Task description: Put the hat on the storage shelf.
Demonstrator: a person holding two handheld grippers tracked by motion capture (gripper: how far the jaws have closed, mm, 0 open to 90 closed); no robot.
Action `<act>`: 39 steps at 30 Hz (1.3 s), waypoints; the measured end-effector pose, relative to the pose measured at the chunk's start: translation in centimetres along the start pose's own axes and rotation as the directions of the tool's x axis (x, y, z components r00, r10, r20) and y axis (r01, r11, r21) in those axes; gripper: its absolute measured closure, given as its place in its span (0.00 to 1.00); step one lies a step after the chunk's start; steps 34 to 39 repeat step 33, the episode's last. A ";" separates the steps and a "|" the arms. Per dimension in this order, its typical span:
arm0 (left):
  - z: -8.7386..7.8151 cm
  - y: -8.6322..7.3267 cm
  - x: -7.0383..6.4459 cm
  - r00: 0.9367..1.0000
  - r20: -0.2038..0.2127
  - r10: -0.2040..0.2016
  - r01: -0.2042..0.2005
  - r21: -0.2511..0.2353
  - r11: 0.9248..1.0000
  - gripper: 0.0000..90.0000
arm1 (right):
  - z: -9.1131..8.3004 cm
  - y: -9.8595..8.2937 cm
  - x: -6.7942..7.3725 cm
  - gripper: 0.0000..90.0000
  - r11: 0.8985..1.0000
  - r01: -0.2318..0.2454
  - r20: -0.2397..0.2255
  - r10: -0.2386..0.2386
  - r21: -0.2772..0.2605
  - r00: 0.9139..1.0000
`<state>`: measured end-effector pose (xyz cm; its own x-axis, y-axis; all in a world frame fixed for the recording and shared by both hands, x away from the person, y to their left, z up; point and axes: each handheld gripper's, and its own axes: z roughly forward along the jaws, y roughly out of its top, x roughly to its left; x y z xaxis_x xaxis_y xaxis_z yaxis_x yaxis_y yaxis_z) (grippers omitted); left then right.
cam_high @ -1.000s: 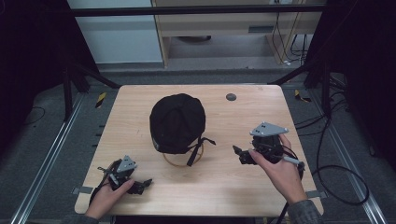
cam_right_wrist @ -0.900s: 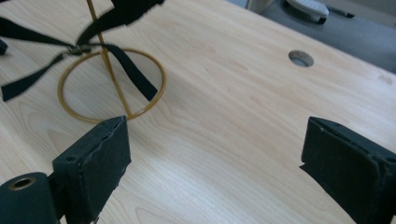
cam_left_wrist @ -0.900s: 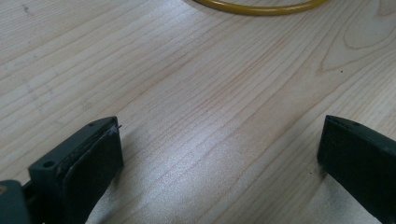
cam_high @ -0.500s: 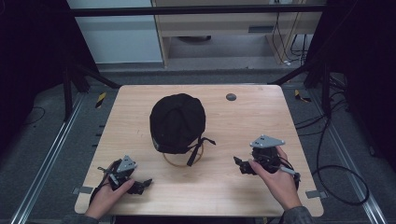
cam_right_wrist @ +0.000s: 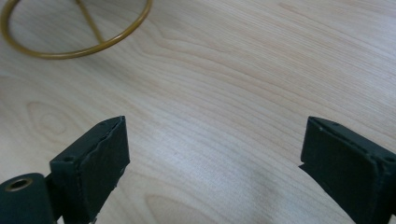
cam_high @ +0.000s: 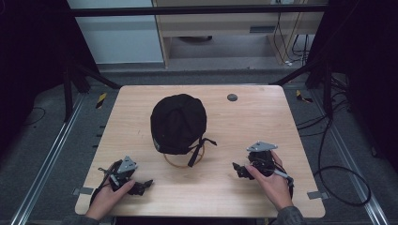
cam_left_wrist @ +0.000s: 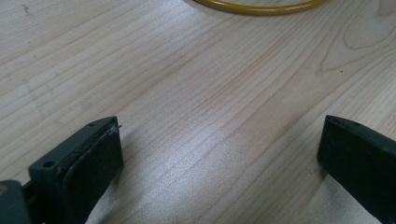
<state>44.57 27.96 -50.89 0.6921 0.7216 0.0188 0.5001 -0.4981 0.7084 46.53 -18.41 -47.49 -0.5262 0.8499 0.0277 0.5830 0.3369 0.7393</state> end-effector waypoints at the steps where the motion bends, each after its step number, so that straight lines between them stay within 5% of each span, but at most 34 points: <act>1: 0.0 0.0 0.0 1.000 0.000 0.000 0.000 0.000 1.000 0.00 | 0.2 -0.1 0.0 0.09 1.000 -0.017 0.003 0.017 -0.005 1.000; 2: 0.0 0.0 0.0 1.000 0.000 0.000 0.000 0.000 1.000 0.00 | 0.6 -0.1 -0.2 0.09 0.998 -0.062 -0.013 0.061 -0.015 0.998; 7: 0.0 0.0 0.0 1.000 0.000 0.000 0.000 0.000 1.000 0.00 | 2.1 -0.5 -0.2 0.09 0.997 -0.075 -0.008 0.075 0.023 0.997; 14: 0.0 0.0 0.0 1.000 0.000 0.000 0.000 0.001 1.000 0.00 | 3.3 -0.9 0.0 0.09 0.996 -0.071 0.024 0.069 0.061 0.997; 23: 0.0 0.0 0.0 1.000 0.004 0.002 -0.002 0.001 1.000 0.00 | 3.7 -1.4 0.5 0.05 0.999 -0.022 0.070 0.020 0.029 0.997; 39: 0.1 0.1 0.1 1.000 0.007 0.007 -0.007 0.001 1.000 0.00 | 3.6 -1.8 0.4 0.05 1.000 -0.021 0.069 0.020 0.012 0.997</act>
